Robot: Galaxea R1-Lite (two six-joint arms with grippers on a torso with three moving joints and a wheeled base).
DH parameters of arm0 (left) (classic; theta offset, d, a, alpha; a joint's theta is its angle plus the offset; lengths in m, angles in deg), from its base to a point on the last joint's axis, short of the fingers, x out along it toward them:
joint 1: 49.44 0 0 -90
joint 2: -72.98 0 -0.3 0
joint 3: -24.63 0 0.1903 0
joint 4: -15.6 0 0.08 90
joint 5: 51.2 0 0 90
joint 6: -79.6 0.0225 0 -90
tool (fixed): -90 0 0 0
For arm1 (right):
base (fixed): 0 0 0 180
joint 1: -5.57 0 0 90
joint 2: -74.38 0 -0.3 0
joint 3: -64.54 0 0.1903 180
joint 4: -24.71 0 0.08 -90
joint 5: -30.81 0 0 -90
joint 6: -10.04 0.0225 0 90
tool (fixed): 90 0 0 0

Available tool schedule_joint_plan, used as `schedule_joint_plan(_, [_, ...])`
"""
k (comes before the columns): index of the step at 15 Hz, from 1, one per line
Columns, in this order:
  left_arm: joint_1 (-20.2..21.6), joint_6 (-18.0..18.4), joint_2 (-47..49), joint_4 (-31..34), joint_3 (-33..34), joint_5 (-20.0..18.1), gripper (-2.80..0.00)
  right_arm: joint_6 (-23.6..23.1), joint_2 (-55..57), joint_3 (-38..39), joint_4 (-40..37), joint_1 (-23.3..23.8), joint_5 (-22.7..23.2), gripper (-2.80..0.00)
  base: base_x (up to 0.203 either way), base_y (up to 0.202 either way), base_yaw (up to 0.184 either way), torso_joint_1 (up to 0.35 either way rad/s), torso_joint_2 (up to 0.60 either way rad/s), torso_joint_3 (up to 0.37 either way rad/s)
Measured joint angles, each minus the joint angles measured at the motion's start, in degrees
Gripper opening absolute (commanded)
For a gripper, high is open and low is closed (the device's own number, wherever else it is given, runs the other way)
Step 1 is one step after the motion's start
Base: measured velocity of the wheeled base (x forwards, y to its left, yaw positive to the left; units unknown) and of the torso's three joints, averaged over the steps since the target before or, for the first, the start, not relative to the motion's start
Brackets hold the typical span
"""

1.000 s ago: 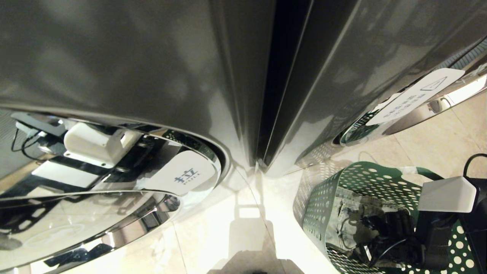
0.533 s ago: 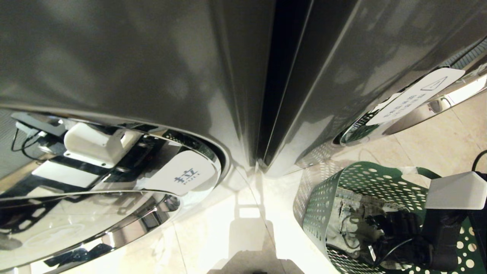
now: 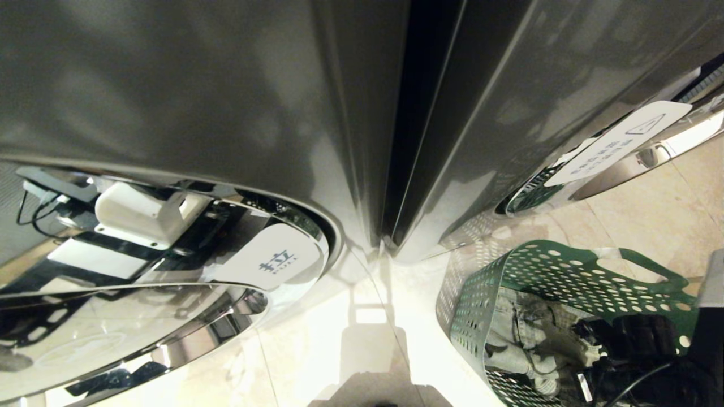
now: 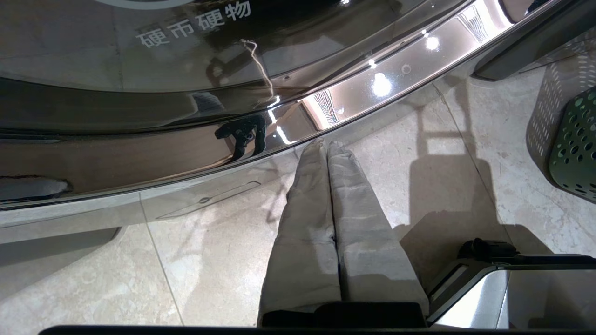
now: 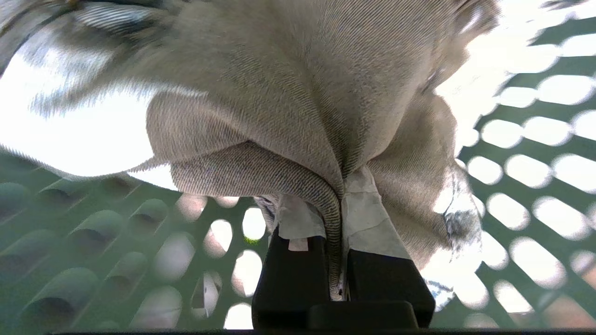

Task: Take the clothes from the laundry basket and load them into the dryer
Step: Take the clothes out of the basket

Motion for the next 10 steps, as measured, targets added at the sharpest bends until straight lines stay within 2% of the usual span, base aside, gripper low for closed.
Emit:
schedule_joint_plan(3, [0.00,0.01,0.00,0.01,0.00,0.00,-2.80,-0.13,-14.11,7.11,-1.55,-0.30,-0.17,-2.80,0.000,0.000,0.000,0.000,0.00,0.000])
schedule_joint_plan(5, [0.00,0.01,0.00,0.01,0.00,0.00,-2.80,-0.15,-24.76,10.94,-5.38,-0.38,-0.70,-2.80,0.000,0.000,0.000,0.000,0.00,0.000])
schedule_joint_plan(10, [0.00,0.01,0.00,0.01,0.00,0.00,-2.80,-1.97,-48.18,15.10,-11.39,-1.36,-2.23,-2.80,0.000,0.000,0.000,0.000,0.00,0.000])
